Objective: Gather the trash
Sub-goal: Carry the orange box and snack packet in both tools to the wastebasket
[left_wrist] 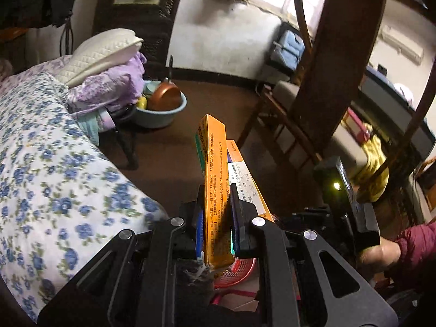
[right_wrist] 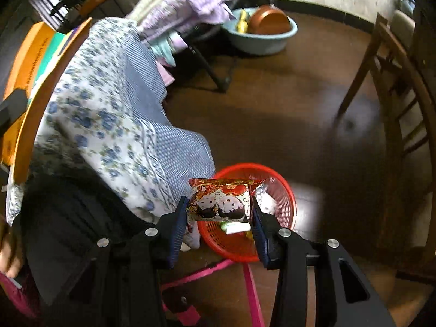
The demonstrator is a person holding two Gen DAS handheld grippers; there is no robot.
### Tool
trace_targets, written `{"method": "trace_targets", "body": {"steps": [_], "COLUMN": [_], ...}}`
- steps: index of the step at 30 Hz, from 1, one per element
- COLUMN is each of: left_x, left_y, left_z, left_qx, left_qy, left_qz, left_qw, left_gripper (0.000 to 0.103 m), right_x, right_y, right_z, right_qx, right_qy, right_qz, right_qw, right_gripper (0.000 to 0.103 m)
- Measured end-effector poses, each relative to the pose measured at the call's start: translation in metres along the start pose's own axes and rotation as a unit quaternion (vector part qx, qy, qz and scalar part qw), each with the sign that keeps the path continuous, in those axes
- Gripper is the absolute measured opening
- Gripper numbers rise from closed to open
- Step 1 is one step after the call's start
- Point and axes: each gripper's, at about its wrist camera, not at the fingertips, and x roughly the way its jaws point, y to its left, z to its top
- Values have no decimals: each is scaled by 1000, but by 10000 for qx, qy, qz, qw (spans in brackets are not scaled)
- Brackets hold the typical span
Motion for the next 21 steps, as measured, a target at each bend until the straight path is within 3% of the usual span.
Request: {"method": "trace_targets", "body": {"steps": [4, 9, 14, 17, 21], "left_x": [10, 19, 28, 36, 52], "left_y": [-3, -3, -11, -16, -23], "left_z": [1, 4, 5, 3, -2], "left_qx": [9, -75, 78, 224, 448], "left_qy": [116, 218, 345, 542, 979], "left_qz": [-42, -132, -131, -52, 60], "left_qw": [9999, 9996, 9993, 9983, 9942], "left_gripper": [17, 17, 17, 17, 17], "right_x": [7, -1, -38, -62, -90], "right_y": [-9, -21, -28, -20, -10], "right_z": [2, 5, 9, 12, 7], "right_qx": [207, 363, 508, 300, 118], "right_qy": [104, -267, -1316, -2028, -2803], "right_qz": [-1, -271, -681, -993, -942], "right_qw": [9997, 9986, 9877, 9737, 9552], "right_gripper": [50, 50, 51, 54, 61]}}
